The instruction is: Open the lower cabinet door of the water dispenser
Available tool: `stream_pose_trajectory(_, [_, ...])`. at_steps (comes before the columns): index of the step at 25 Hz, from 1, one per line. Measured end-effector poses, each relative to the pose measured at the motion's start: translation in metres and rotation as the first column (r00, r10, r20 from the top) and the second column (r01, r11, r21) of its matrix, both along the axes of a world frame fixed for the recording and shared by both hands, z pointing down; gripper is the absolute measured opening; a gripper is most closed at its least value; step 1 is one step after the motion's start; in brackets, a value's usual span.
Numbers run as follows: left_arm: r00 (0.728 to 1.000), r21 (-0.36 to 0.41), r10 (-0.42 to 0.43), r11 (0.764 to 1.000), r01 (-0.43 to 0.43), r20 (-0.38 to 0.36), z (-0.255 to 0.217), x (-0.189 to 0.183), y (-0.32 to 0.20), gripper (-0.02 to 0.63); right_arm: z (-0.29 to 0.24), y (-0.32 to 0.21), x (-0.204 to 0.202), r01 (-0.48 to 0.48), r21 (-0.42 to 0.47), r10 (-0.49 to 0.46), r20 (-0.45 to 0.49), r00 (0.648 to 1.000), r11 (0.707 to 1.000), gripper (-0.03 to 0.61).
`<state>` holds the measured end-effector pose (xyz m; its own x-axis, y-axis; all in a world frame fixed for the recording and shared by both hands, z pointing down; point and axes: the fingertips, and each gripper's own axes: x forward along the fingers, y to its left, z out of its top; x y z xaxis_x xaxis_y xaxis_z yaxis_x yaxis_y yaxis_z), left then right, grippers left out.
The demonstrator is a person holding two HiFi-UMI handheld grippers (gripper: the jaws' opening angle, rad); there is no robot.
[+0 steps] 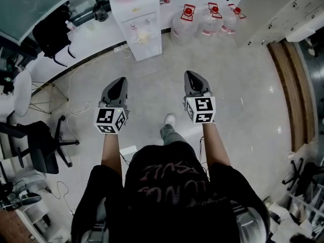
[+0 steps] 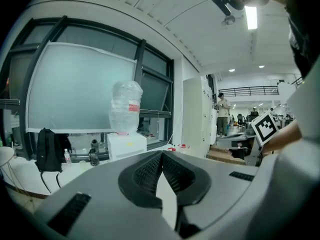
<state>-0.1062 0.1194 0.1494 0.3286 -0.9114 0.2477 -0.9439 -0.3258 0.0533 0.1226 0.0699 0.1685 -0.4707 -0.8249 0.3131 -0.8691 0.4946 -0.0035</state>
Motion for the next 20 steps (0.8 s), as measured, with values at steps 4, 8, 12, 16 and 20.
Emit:
stream_pose_trajectory(4, [1.0, -0.026, -0.026, 0.999, 0.026, 0.012, 0.005, 0.005, -0.04, 0.011, 0.003, -0.051, 0.007, 0.023, -0.022, -0.023, 0.007, 1.0, 0.999, 0.014])
stream_pose_trajectory(8, [0.999, -0.047, -0.041, 0.998, 0.042, 0.02, 0.013, 0.006, -0.069, 0.011, 0.011, -0.085, 0.008, 0.048, -0.031, -0.048, 0.009, 0.999, 0.998, 0.014])
stream_pose_trajectory(12, [0.998, -0.052, -0.054, 0.997, 0.055, 0.018, 0.019, 0.003, -0.098, 0.011, 0.023, -0.114, 0.005, 0.066, -0.043, -0.066, 0.006, 0.998, 0.997, 0.014])
stream_pose_trajectory(16, [0.998, -0.069, -0.062, 0.996, 0.062, 0.013, 0.029, -0.004, -0.125, 0.011, 0.035, -0.141, -0.003, 0.086, -0.067, -0.087, -0.005, 0.996, 0.994, 0.014])
stream_pose_trajectory(20, [0.999, -0.083, -0.055, 0.995, 0.055, 0.001, 0.04, -0.017, -0.156, 0.011, 0.041, -0.172, -0.02, 0.082, -0.087, -0.083, -0.004, 0.997, 0.993, 0.014])
